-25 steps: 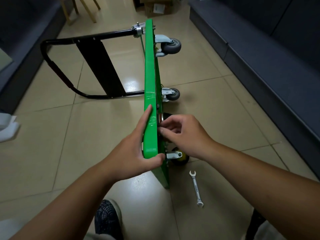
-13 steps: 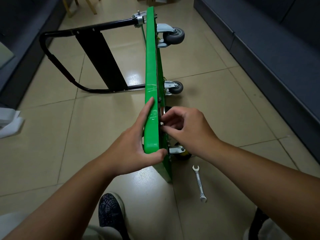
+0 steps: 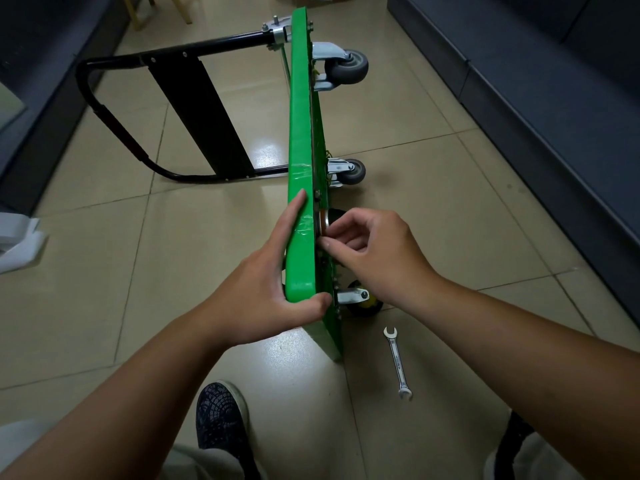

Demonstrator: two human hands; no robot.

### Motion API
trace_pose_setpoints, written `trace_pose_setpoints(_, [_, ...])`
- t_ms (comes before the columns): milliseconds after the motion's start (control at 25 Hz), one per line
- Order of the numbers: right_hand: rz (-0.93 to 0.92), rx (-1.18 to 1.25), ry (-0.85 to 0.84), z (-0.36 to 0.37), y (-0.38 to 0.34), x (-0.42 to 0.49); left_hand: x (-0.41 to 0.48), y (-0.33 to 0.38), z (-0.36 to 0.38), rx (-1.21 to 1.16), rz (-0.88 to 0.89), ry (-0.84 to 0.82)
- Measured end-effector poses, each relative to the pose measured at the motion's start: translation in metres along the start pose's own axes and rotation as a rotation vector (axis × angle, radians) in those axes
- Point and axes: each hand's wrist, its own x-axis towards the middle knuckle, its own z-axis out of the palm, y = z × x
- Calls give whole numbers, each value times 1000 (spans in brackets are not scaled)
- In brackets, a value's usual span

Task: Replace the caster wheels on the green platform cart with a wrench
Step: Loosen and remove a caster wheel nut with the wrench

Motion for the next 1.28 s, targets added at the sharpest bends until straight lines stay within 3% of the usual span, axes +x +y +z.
trace_pose_setpoints(600, [-48,129,-100,-3,5,1,0,1,-1,17,18,-1])
trace_pose_setpoints(840, [21,211,-64,-2,5,2,1,0,-1,1,7,-15])
trace_pose_setpoints(1280, [-141,33,-59,-2,0,-2,1,1,-2,19,9,-17])
